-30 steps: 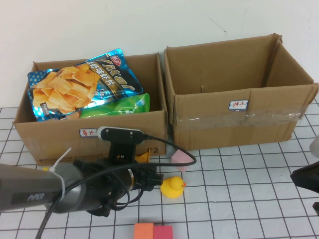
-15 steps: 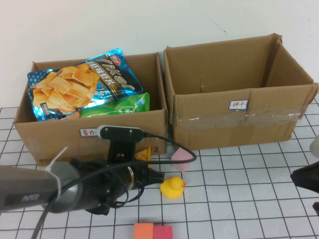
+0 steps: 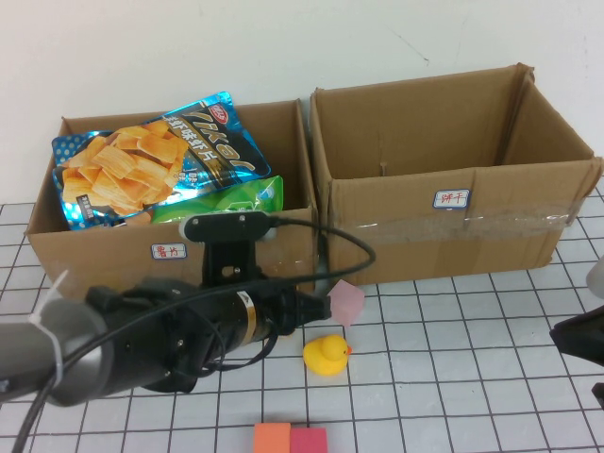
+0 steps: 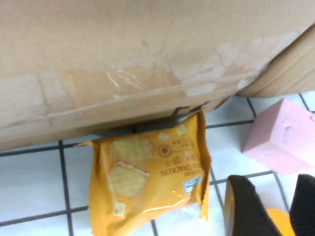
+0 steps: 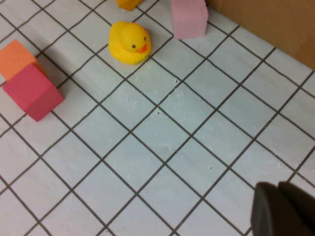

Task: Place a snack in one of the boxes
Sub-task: Pick up the biscuit

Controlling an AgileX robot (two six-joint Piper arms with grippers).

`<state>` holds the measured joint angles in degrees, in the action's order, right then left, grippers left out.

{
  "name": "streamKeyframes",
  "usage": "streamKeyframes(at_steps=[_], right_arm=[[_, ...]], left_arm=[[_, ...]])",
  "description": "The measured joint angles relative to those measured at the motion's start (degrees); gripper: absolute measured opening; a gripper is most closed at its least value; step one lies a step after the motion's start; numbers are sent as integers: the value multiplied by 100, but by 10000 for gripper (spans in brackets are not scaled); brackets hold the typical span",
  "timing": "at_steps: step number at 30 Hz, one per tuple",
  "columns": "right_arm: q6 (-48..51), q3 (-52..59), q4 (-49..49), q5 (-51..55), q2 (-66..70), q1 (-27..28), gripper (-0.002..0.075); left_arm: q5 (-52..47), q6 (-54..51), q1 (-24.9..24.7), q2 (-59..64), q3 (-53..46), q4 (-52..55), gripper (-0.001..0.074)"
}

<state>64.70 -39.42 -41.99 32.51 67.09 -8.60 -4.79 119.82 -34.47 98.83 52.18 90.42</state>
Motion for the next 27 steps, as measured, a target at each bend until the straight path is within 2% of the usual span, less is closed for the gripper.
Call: streamKeyframes(at_steps=[2,3,8,10,14,27], right_arm=[[0,0,0,0,0,0,-1],[0,0,0,0,0,0,-1],[47,0,0,0,0,0,-1],[46,0,0,0,0,0,-1],[69,0,-4,0,0,0,-1],[126,0,-4,2,0,0,-1]], left_arm=[[0,-60,0,60,0,106,236],[0,-94,0,109,0,228,276],[-50,-133,0,287,0,497,587],[-161,-133,0,376,0,511,645],[-287,-133,0,654,62,525,684],[-648,-133,0,915,269,539,692]])
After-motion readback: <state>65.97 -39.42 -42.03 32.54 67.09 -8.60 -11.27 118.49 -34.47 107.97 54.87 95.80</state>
